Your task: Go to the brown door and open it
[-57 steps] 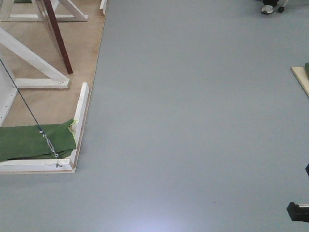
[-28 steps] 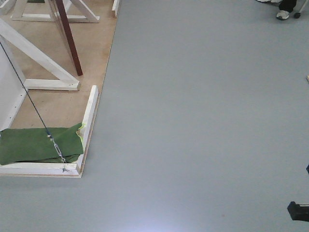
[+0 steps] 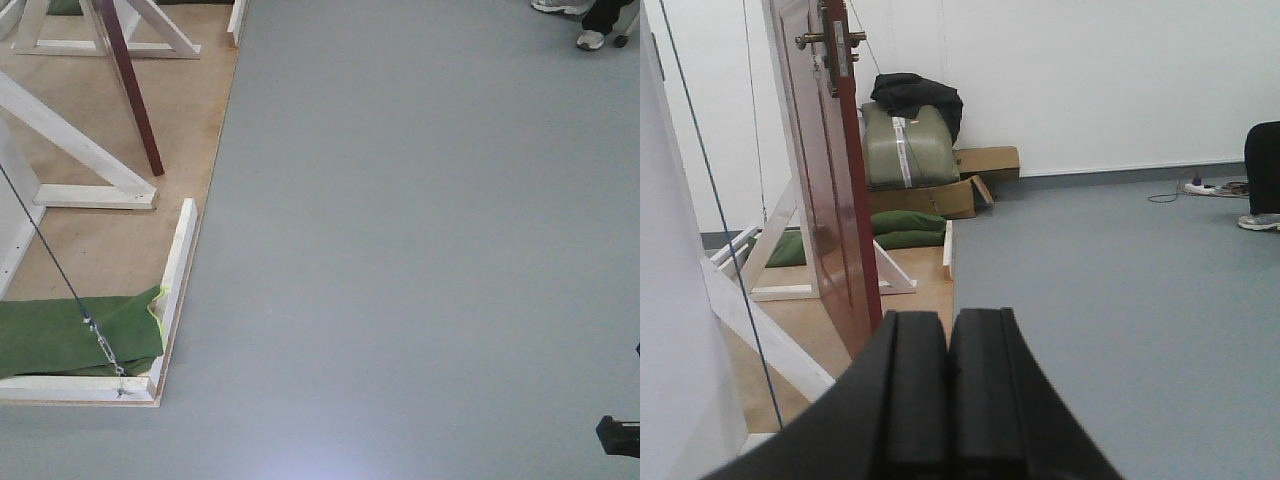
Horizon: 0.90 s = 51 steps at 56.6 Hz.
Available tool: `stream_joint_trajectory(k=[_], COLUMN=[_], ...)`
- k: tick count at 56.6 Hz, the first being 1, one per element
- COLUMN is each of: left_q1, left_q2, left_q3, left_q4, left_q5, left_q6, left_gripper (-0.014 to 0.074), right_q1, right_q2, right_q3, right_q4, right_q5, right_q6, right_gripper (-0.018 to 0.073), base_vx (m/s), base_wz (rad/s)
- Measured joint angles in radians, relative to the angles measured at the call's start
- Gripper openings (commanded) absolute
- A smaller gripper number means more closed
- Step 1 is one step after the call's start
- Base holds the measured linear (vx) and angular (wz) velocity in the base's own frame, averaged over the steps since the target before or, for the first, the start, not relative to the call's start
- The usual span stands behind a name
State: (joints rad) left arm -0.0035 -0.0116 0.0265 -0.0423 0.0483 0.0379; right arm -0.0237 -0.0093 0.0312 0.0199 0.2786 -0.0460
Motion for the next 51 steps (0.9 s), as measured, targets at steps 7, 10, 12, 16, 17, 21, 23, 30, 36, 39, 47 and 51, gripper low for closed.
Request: stream_joint_trajectory(k=[7,10,12,16,17,21,23,30,36,39,47,51], left_q1=[0.0,0.0,0.0,0.0,0.0,0.0,0.0,0.0,0.0,0.0,0.0,0.0], left_q2=[0.0,0.0,0.0,0.0,0.0,0.0,0.0,0.0,0.0,0.0,0.0,0.0], left_q3=[0.0,0.0,0.0,0.0,0.0,0.0,0.0,0.0,0.0,0.0,0.0,0.0], left_q4=[0.0,0.0,0.0,0.0,0.0,0.0,0.0,0.0,0.0,0.0,0.0,0.0], left_q5=[0.0,0.0,0.0,0.0,0.0,0.0,0.0,0.0,0.0,0.0,0.0,0.0], left_q6=[0.0,0.0,0.0,0.0,0.0,0.0,0.0,0.0,0.0,0.0,0.0,0.0], left_gripper=[-0.0003,-0.0003,-0.0003,-0.0003,-0.0003,-0.0003,-0.0003,-0.0003,-0.0003,-0.0003,-0.0003,-0.0003], right_q1=[0.0,0.0,0.0,0.0,0.0,0.0,0.0,0.0,0.0,0.0,0.0,0.0], right_q2=[0.0,0.0,0.0,0.0,0.0,0.0,0.0,0.0,0.0,0.0,0.0,0.0], right_q3=[0.0,0.0,0.0,0.0,0.0,0.0,0.0,0.0,0.0,0.0,0.0,0.0], right_q4=[0.0,0.0,0.0,0.0,0.0,0.0,0.0,0.0,0.0,0.0,0.0,0.0], right_q5=[0.0,0.0,0.0,0.0,0.0,0.0,0.0,0.0,0.0,0.0,0.0,0.0], right_q6=[0.0,0.0,0.0,0.0,0.0,0.0,0.0,0.0,0.0,0.0,0.0,0.0], right_gripper=[0.0,0.0,0.0,0.0,0.0,0.0,0.0,0.0,0.0,0.0,0.0,0.0], base_vx=[0.27,0.29,0.29,0.3,0.31,0.31,0.32,0.33,0.35,0.37,0.38,0.39], base_wz=[-0.04,-0.05,-0.05,-0.05,-0.04,-0.04,-0.03,-0.01,0.02,0.03,0.04,0.03])
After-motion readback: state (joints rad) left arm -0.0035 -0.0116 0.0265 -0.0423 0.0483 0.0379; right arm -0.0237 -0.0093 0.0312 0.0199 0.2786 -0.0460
